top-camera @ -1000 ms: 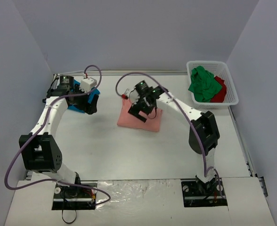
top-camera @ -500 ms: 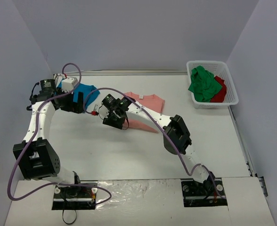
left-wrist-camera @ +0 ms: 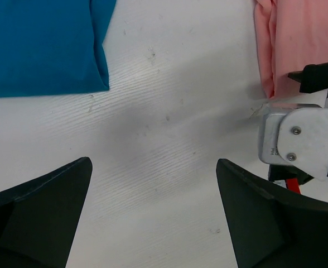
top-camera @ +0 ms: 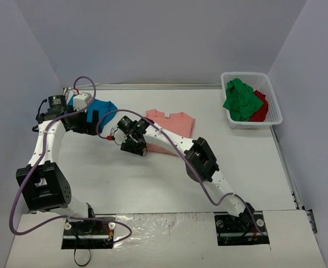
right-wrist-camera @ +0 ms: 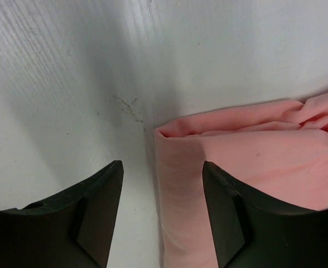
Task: Fold and stack the t-shirts
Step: Put the neatly folded tshirt into the corner of the board with the left arm
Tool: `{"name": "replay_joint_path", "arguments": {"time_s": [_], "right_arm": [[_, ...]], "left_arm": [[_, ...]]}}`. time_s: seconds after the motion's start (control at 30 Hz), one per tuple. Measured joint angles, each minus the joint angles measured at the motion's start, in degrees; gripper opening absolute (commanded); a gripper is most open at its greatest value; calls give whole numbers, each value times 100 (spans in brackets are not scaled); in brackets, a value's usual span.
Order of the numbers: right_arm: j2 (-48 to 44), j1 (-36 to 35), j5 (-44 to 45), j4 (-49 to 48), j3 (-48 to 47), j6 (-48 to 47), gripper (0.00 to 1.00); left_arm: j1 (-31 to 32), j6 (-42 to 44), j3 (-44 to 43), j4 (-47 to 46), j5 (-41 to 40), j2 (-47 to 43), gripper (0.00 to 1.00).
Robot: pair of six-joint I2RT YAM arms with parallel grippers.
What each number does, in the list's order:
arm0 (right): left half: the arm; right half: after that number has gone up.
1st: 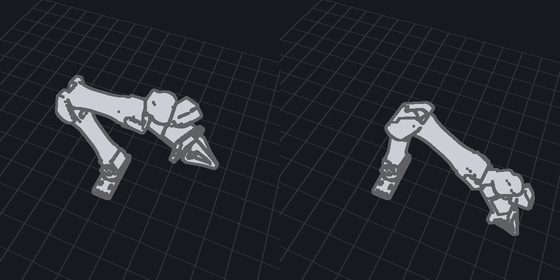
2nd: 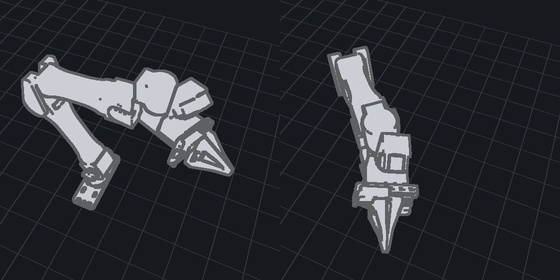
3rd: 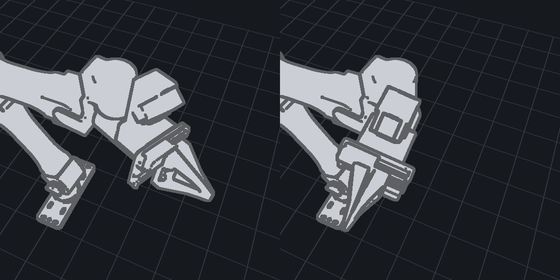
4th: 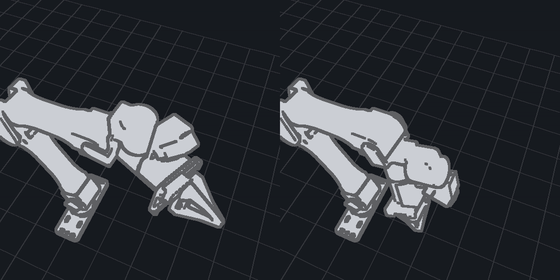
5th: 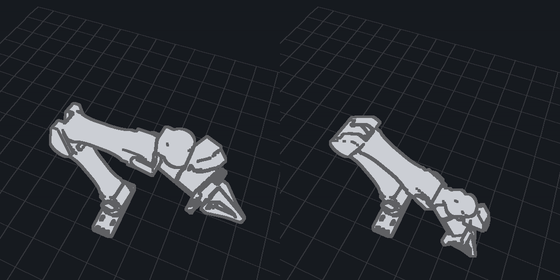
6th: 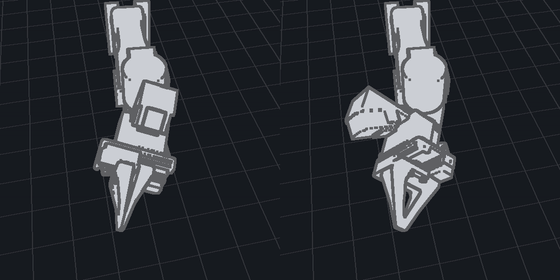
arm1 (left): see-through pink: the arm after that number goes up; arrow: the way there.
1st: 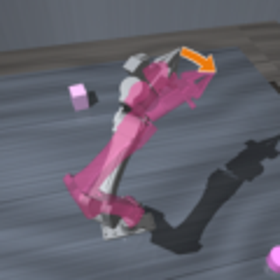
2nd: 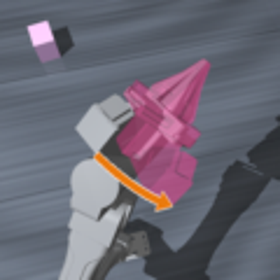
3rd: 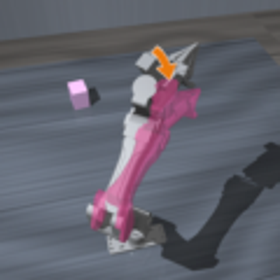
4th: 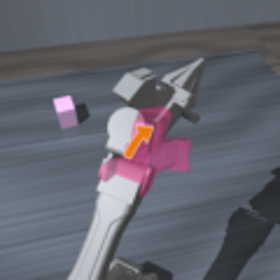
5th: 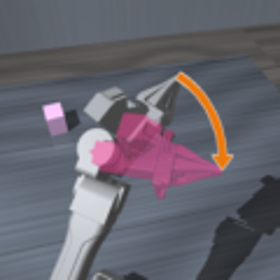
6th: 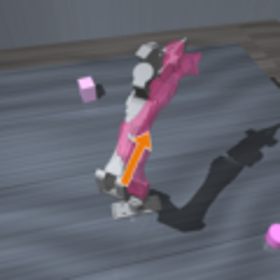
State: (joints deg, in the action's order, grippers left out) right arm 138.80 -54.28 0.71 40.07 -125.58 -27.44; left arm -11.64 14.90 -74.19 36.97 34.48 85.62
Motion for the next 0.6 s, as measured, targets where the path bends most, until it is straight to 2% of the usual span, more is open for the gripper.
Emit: {"name": "replay_joint_path", "arguments": {"time_s": [0.13,0.23,0.27,0.33,0.37,0.53,0.57,0.6], "right_arm": [[273,46,42,-4,-136,-2,56],[446,61,109,17,-243,-17,50],[452,63,136,-13,-275,-24,41],[511,66,208,-26,-289,-48,33],[531,66,251,-26,-302,-61,24],[544,66,422,-68,-249,-116,9],[527,61,463,-103,-201,-122,0],[496,57,496,-146,-146,-142,0]], "left_arm": [[-2,-11,0,-2,20,42,94],[0,-13,0,-7,55,42,94],[-2,-20,9,-11,72,42,94],[0,-37,28,-28,125,42,95],[0,-55,39,-42,149,42,95],[-2,-138,81,-63,229,42,95],[-2,-173,81,-72,245,42,96],[-2,-208,81,-85,264,42,97]]}}
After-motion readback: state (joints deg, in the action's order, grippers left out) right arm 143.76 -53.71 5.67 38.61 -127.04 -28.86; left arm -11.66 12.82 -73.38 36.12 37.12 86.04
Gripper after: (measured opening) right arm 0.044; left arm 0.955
